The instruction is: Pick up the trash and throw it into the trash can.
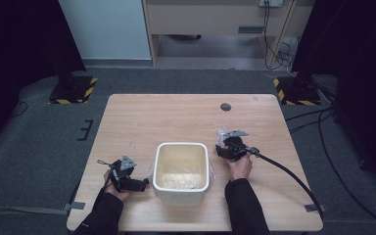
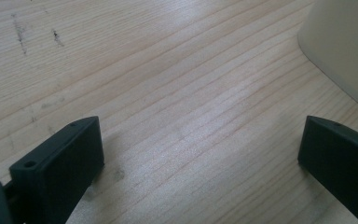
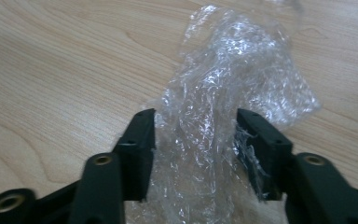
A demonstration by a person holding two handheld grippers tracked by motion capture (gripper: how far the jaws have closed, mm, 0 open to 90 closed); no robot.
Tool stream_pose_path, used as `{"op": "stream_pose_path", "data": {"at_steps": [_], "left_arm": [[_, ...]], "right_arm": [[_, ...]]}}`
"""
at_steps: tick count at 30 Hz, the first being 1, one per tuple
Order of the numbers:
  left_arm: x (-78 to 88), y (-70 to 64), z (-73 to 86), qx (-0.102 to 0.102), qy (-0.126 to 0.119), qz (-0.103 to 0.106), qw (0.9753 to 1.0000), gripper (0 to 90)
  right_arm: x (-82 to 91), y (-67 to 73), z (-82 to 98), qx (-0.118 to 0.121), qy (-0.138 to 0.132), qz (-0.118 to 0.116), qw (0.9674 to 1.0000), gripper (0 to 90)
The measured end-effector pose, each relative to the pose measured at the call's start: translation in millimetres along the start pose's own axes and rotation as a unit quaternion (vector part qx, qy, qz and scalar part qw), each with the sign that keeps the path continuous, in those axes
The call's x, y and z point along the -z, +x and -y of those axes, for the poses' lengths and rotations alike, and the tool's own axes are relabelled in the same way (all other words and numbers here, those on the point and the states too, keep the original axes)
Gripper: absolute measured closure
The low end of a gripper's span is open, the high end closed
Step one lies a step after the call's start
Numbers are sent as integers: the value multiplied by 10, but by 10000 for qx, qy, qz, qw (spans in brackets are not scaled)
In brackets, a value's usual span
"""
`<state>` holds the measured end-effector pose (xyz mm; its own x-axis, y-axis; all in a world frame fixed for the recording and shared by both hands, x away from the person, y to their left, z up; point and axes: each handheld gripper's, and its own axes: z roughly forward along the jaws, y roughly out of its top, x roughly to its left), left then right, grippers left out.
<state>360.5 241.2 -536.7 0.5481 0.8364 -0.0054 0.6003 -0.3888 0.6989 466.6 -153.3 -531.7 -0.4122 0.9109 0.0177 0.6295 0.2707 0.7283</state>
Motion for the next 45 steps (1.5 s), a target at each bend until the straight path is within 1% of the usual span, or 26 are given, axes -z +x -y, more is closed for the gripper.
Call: {"op": "stream_pose_path", "data": {"at_steps": [2,3,5,8,11,14,19,23,27,29,30,31,36,38,39,43,45], "left_arm": [[0,0,0,2,0,0,10000,0],[0,0,0,0,0,0,10000,0],[0,0,0,-1,1,0,10000,0],[0,0,0,1,0,-1,10000,0],[0,0,0,0,1,0,10000,0],[0,0,0,1,0,0,10000,0],[0,0,0,1,0,0,10000,0],[0,0,0,2,0,0,10000,0],[0,0,0,1,0,0,10000,0],[0,0,0,0,1,0,10000,0],[0,0,0,2,-1,-1,10000,0],[0,0,0,2,-1,0,10000,0],[0,0,0,0,0,0,10000,0],[0,0,0,0,0,0,10000,0],[0,0,0,0,0,0,10000,0],[0,0,0,0,1,0,10000,0],[0,0,0,1,-1,0,10000,0]], "right_arm": [[20,-6,-4,67,-23,24,10000,575],[34,-6,-8,58,-32,41,10000,591],[74,-25,-20,97,-55,18,9999,612],[174,-56,-58,157,-162,-10,9997,611],[314,-85,-115,189,-350,-70,9992,615],[467,-110,-176,178,-546,-199,9982,624],[752,-142,-258,222,-889,-335,9952,624],[1004,-158,-288,270,-1179,-437,9917,620],[1234,-166,-276,310,-1441,-553,9875,617],[1324,-172,-259,262,-1589,-645,9848,621],[1358,-173,-253,240,-1652,-705,9834,624],[1389,-172,-256,240,-1676,-729,9829,624],[1554,-188,-280,213,-1948,-781,9775,623],[1617,-196,-280,173,-2046,-851,9750,622],[1659,-198,-275,178,-2110,-895,9732,620],[1745,-184,-263,203,-2227,-1006,9695,619],[1785,-179,-268,242,-2266,-1030,9682,620]]}}
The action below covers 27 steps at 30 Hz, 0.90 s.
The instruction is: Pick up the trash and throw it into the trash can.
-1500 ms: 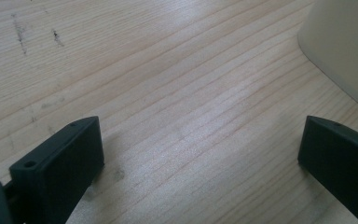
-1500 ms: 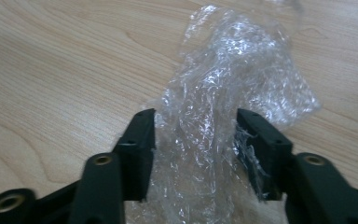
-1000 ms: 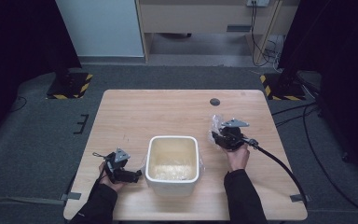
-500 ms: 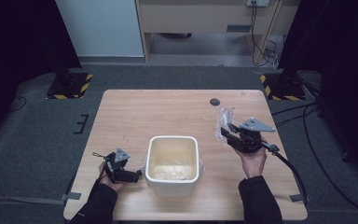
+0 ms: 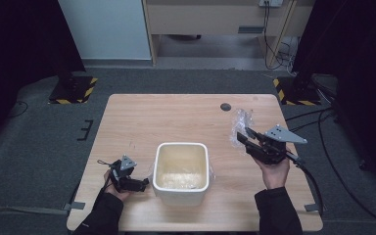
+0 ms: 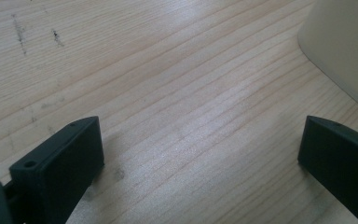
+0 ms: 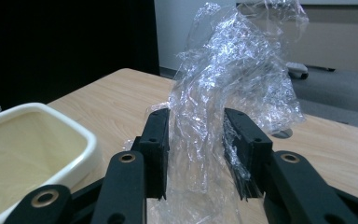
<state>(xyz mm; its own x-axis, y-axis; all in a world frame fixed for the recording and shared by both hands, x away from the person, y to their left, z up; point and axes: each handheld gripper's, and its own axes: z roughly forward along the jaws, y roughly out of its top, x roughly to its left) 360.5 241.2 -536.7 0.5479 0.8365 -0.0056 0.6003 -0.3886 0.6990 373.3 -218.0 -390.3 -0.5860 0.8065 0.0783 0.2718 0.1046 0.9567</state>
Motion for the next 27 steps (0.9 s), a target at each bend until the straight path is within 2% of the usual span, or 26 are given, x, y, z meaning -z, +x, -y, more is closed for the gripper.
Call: {"op": "stream_pose_path", "data": {"at_steps": [12,16,27], "left_arm": [[0,0,0,1,0,0,10000,0],[0,0,0,0,1,0,10000,0],[0,0,0,-2,1,1,10000,0]], "right_arm": [[167,212,-185,186,-372,-467,9980,622],[179,313,-231,340,-366,-594,9970,624],[134,589,-285,537,-375,-1096,9918,624]]}}
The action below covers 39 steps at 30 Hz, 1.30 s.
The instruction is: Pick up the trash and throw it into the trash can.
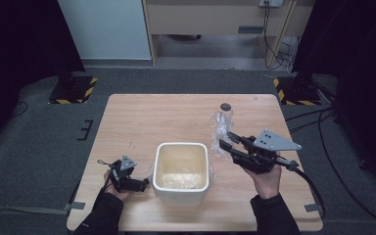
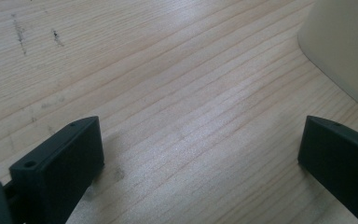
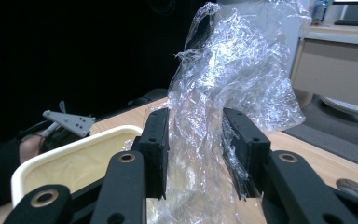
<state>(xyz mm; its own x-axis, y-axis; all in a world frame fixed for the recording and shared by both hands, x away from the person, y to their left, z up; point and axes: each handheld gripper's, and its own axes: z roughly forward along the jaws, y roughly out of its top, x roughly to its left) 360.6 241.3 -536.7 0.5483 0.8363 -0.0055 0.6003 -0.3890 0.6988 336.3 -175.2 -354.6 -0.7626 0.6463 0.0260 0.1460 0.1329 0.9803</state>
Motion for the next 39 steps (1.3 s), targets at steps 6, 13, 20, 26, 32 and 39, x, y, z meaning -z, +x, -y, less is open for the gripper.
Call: {"op": "stream_pose_path", "data": {"at_steps": [6,13,20,26,32,39], "left_arm": [[0,0,0,0,0,1,10000,0],[0,0,0,1,-1,0,10000,0],[0,0,0,-2,0,1,10000,0],[0,0,0,0,-1,2,10000,0],[0,0,0,-1,0,3,10000,0],[0,0,0,0,-1,2,10000,0]], "right_arm": [[-80,95,7,-38,-15,-296,9996,624],[-182,184,43,30,6,-419,9991,625],[-352,305,128,64,-1,-543,9985,623],[-475,348,217,8,106,-605,9981,623],[-584,389,299,-20,276,-719,9970,623],[-634,411,332,-51,359,-831,9959,592]]}}
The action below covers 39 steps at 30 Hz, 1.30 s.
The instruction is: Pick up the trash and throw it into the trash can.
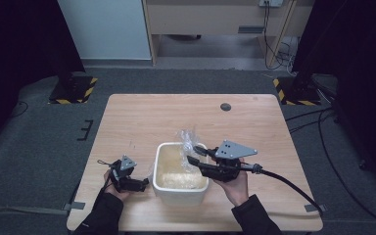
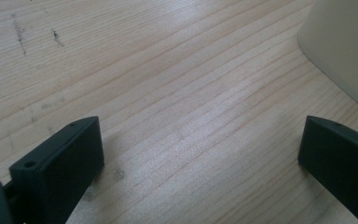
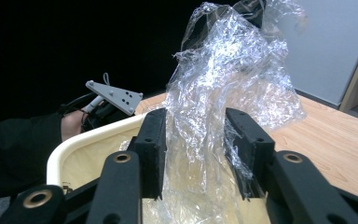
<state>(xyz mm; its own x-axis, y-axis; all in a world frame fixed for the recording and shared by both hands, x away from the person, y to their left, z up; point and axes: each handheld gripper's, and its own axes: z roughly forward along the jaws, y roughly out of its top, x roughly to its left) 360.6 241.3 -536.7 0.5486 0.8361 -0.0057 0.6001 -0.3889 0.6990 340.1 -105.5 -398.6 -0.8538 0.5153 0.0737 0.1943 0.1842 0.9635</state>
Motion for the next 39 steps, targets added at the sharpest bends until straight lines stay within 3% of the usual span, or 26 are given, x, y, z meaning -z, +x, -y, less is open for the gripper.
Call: {"op": "stream_pose_path", "data": {"at_steps": [4,10,14,23,24,29,30,33,36,37,39], "left_arm": [[0,0,0,-1,1,1,10000,0],[0,0,0,-1,2,0,10000,0],[0,0,0,-1,1,0,10000,0],[0,0,0,-1,1,0,10000,0],[0,0,0,-1,1,0,10000,0],[0,0,0,-1,0,1,10000,0],[0,0,0,0,0,0,10000,0],[0,0,0,0,0,1,10000,0],[0,0,0,1,-1,0,10000,0],[0,0,0,1,-1,0,10000,0],[0,0,0,0,1,0,10000,0]], "right_arm": [[-5,-9,-9,-34,3,-71,10000,485],[3,53,-75,145,-24,-79,9999,350],[24,49,-96,183,-51,7,9998,324],[205,-46,-172,322,-333,444,9979,298],[268,-119,-167,112,-427,509,9977,291],[406,-288,-144,-94,-518,847,9950,261],[473,-383,-114,-195,-573,1047,9927,246],[525,-483,-67,-282,-549,1237,9904,225],[571,-703,93,-487,-300,1510,9869,184],[571,-703,93,-487,-300,1510,9869,184],[566,-818,208,-571,-124,1698,9837,154]]}}
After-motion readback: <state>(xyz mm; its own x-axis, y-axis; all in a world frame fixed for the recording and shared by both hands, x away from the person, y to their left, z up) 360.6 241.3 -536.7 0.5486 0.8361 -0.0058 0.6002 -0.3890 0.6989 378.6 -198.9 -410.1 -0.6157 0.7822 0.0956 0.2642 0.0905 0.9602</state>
